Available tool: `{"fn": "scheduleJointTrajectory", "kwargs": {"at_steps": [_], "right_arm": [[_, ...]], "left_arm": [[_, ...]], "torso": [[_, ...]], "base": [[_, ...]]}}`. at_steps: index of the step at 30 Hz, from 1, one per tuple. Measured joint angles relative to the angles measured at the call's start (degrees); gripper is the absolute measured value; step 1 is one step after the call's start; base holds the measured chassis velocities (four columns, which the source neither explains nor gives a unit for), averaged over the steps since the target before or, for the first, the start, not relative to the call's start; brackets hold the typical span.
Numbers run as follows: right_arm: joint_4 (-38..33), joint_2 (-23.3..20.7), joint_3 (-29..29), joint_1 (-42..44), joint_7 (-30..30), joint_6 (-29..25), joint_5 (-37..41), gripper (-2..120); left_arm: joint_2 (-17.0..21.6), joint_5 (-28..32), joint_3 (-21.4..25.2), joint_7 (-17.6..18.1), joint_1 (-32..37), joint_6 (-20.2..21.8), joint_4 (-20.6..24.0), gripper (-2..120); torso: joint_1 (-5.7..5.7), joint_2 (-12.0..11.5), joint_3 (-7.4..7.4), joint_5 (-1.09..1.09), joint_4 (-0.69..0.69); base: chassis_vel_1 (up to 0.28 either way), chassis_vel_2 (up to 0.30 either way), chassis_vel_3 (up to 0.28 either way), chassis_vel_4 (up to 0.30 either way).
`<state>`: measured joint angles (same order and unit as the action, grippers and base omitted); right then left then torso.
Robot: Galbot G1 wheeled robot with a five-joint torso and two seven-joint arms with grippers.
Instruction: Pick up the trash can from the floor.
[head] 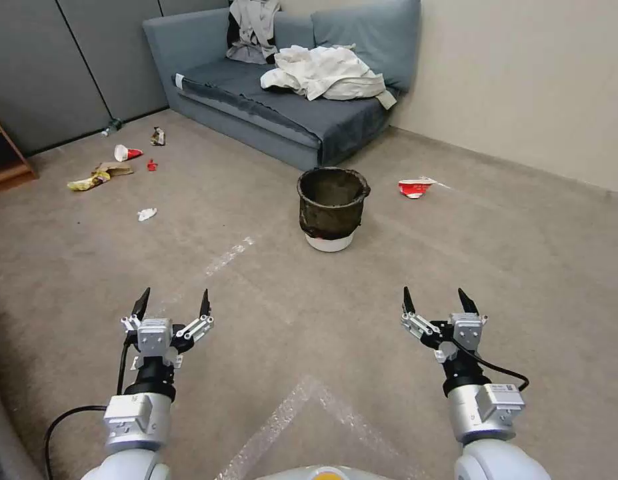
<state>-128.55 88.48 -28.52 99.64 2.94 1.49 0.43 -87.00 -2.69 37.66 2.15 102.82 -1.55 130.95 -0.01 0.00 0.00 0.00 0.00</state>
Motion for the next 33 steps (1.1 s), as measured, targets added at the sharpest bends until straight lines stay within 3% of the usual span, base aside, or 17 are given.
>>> {"fn": "scheduleJointTrajectory", "kwargs": {"at_steps": [33], "right_arm": [[0.46,-0.10,-0.16,-0.05,0.39,1.01,0.55,100]], "left_arm": [[-0.49,-0.82,-0.75,-0.13,-0.99,0.58,-1.00,100]], "torso": [[0.00,0.00,0.00,0.00,0.00]], "base": [[-0.003,-0.001,-0.005,-0.003]]}}
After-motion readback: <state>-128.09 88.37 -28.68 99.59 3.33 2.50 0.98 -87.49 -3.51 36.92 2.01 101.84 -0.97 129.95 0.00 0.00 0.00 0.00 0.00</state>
